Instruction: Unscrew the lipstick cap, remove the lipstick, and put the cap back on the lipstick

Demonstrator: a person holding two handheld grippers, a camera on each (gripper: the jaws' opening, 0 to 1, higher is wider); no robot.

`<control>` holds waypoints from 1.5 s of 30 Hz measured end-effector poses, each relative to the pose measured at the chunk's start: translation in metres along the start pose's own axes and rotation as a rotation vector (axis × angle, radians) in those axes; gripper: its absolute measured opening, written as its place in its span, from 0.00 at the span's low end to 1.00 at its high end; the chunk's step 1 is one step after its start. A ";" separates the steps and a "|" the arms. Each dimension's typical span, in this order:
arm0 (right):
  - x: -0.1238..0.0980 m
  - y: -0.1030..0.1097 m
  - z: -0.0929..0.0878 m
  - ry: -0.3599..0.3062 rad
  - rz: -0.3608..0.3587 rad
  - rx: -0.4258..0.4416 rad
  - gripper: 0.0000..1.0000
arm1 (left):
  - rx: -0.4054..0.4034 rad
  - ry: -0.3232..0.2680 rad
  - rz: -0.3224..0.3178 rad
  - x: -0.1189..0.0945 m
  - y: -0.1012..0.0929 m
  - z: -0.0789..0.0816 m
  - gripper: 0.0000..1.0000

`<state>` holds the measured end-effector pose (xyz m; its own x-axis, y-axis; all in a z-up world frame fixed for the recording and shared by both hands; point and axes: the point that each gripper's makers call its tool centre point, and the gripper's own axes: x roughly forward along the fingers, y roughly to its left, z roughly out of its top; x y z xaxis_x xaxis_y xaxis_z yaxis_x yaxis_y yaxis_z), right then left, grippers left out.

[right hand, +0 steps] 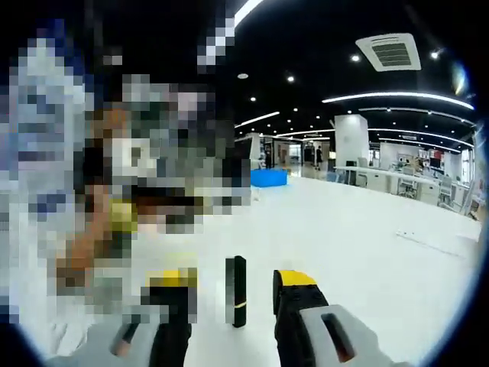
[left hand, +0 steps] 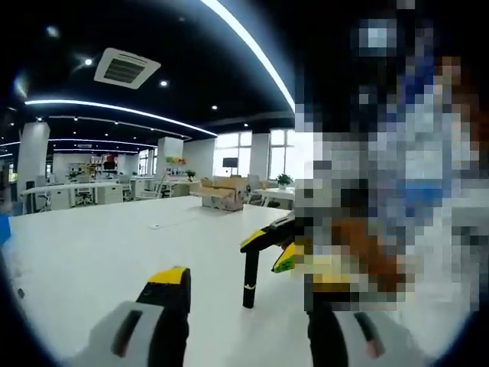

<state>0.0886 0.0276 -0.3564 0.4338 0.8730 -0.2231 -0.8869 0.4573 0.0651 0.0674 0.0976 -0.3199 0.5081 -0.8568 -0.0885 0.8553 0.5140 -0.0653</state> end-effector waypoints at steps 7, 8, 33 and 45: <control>0.014 -0.001 -0.007 -0.023 -0.005 0.024 0.34 | 0.017 0.067 -0.009 0.006 0.001 -0.019 0.64; 0.015 -0.002 -0.007 -0.027 -0.006 0.024 0.33 | 0.018 0.078 -0.009 0.008 0.002 -0.022 0.64; 0.015 -0.002 -0.009 -0.038 0.008 0.054 0.11 | 0.027 0.145 -0.035 0.021 -0.004 -0.044 0.64; -0.006 0.013 0.023 -0.107 0.000 0.045 0.11 | 0.017 0.124 -0.041 0.041 -0.016 -0.046 0.63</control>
<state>0.0785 0.0326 -0.3320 0.4504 0.8850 -0.1177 -0.8799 0.4624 0.1097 0.0698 0.0564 -0.3682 0.4575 -0.8644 -0.2083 0.8770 0.4774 -0.0550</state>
